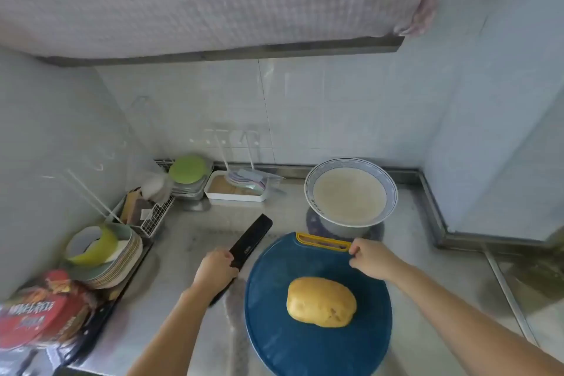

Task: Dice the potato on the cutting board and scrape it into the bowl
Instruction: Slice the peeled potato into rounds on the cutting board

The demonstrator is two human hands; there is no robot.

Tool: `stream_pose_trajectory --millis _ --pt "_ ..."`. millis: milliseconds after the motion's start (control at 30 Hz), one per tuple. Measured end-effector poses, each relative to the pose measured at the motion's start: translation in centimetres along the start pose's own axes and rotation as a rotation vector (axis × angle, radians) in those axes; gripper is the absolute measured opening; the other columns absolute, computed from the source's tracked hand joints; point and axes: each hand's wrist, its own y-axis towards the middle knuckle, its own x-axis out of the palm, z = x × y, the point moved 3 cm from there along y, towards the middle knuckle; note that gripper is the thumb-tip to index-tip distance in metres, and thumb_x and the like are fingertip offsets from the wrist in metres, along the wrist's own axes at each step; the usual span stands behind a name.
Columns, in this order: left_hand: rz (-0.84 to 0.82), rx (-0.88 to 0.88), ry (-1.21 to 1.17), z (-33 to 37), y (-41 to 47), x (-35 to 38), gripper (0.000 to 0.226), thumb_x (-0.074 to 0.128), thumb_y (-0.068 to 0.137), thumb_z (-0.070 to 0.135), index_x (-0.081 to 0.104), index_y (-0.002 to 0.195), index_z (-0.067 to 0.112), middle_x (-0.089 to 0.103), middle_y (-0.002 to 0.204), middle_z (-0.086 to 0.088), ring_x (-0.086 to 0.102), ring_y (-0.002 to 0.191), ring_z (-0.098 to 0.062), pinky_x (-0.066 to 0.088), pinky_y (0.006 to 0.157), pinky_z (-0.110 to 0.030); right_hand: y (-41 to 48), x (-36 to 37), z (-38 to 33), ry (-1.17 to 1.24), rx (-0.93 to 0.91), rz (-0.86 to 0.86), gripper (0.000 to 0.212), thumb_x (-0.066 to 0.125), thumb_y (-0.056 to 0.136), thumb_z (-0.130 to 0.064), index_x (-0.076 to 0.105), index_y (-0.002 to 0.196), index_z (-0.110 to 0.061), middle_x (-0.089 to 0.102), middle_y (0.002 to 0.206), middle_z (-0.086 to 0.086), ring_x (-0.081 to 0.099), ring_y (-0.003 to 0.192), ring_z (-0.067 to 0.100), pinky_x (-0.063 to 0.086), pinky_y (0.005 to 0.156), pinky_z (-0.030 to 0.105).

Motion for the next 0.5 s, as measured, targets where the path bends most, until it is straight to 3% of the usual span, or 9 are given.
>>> stream_pose_trajectory --millis 133,233,300,400,467,500 --pt "-0.057 -0.053 0.077 -1.8 1.1 1.5 0.04 0.066 0.082 0.021 0.051 0.118 0.012 0.054 0.115 -0.008 0.052 0.089 -0.017 0.043 0.073 -0.025 1.4 1.6 0.1 0.021 0.094 -0.032 0.033 0.055 0.099 -0.026 0.067 0.112 0.002 0.068 0.109 0.017 0.064 0.1 0.026 0.049 0.083 0.033" --pt "-0.039 -0.066 0.07 -2.4 1.5 2.2 0.039 0.066 0.083 0.018 0.051 0.119 0.017 0.046 0.107 -0.002 0.053 0.094 -0.019 0.045 0.078 -0.025 1.9 2.7 0.5 0.045 0.131 -0.025 0.033 0.054 0.1 -0.025 0.067 0.088 0.003 0.063 0.083 0.014 0.064 0.087 0.027 0.043 0.07 0.029" --pt "-0.032 -0.046 0.077 -2.3 1.7 2.2 0.031 0.063 0.084 0.015 0.053 0.113 0.017 0.049 0.098 0.002 0.054 0.086 -0.015 0.044 0.07 -0.021 1.9 3.0 0.7 0.065 0.146 0.008 0.032 0.054 0.1 -0.023 0.06 0.077 -0.003 0.054 0.072 0.006 0.057 0.075 0.019 0.04 0.064 0.025" --pt "-0.062 -0.017 0.083 -2.1 2.0 1.9 0.022 0.062 0.084 0.014 0.056 0.105 0.016 0.058 0.087 0.002 0.055 0.072 -0.012 0.036 0.053 -0.018 2.2 3.1 0.8 0.112 0.15 0.045 0.03 0.055 0.1 -0.022 0.065 0.078 -0.004 0.066 0.081 0.012 0.063 0.081 0.021 0.047 0.071 0.026" --pt "-0.084 -0.011 0.081 -2.0 2.0 1.5 0.021 0.063 0.085 0.015 0.06 0.106 0.015 0.059 0.087 0.002 0.053 0.072 -0.011 0.033 0.053 -0.017 2.1 2.9 0.6 0.115 0.159 0.038 0.03 0.055 0.1 -0.021 0.068 0.082 -0.001 0.068 0.086 0.015 0.063 0.081 0.022 0.048 0.073 0.028" --pt "-0.092 -0.007 0.074 -1.9 1.9 1.4 0.022 0.064 0.085 0.016 0.063 0.107 0.014 0.06 0.087 0.002 0.053 0.073 -0.011 0.033 0.054 -0.018 2.0 2.9 0.5 0.104 0.162 0.026 0.032 0.055 0.1 -0.021 0.066 0.075 -0.003 0.065 0.078 0.013 0.059 0.074 0.019 0.046 0.068 0.025"
